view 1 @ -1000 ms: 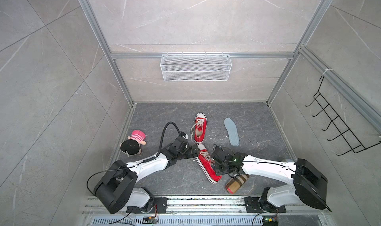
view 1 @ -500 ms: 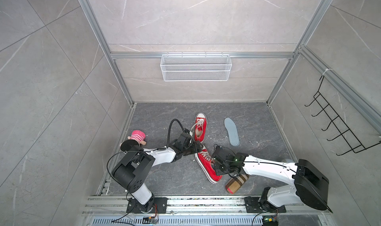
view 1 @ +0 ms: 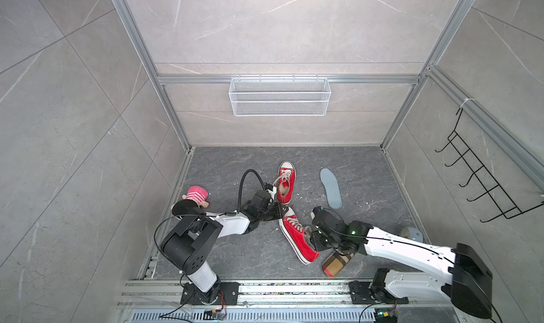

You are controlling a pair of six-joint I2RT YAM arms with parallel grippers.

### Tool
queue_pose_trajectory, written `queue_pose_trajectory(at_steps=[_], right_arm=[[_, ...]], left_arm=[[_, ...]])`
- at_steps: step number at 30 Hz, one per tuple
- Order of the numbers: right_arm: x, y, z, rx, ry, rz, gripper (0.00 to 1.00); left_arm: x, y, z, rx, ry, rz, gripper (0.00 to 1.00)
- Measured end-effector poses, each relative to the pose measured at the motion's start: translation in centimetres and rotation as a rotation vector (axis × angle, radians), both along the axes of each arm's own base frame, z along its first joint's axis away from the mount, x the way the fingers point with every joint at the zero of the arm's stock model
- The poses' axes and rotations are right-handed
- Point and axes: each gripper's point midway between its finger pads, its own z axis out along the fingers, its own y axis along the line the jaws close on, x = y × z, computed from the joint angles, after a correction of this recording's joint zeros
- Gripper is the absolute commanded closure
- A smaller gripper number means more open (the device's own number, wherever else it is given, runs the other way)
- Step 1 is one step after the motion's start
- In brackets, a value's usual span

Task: Remove the insole from the shoe
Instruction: Pick up the shoe at the center of the board, then remove the insole from the shoe.

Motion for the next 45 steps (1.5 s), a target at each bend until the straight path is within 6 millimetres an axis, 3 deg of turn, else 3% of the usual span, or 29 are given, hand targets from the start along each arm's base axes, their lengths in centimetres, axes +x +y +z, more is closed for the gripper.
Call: queue_pose_trajectory(at_steps=[4,8,15,20,27,30,37,45], right_arm=[[-1.2,-1.0,2.8,0.061,-0.037,0.03,0.67],[-2.8,0.3,4.4,0.193,-0.031,0.101,0.83],[-5.6,4.7,0.2,0.17,0.073,0.239,0.91],[-4.5,6.1,-2.2,0.079,0.075,0.225,0.88],[-2.9,5.8,-2.2,0.037,0.015,0.168,0.65],[-2.7,5.5,-1.9,0.03,-0.004,0.152,0.65],[-1.4,4.6,-1.4,0.018,-0.042,0.11,0.77],[-1.3,5.4,-0.9,0.067,-0.033,0.137,0.74]], left_arm=[[-0.7,0.2,3.2,-0.009,-0.143,-0.061,1.0],[-1.0,0.1,5.5,-0.014,-0.27,-0.119,1.0],[-1.2,-0.3,6.0,-0.007,-0.339,-0.176,1.0],[-1.5,-0.6,6.3,-0.011,-0.361,-0.205,1.0],[-1.8,-0.9,6.7,-0.02,-0.39,-0.241,1.0],[-1.9,-1.1,6.9,-0.026,-0.404,-0.26,1.0],[-2.0,-1.2,6.9,-0.025,-0.413,-0.272,1.0],[-2.1,-1.4,7.2,-0.03,-0.42,-0.286,1.0]])
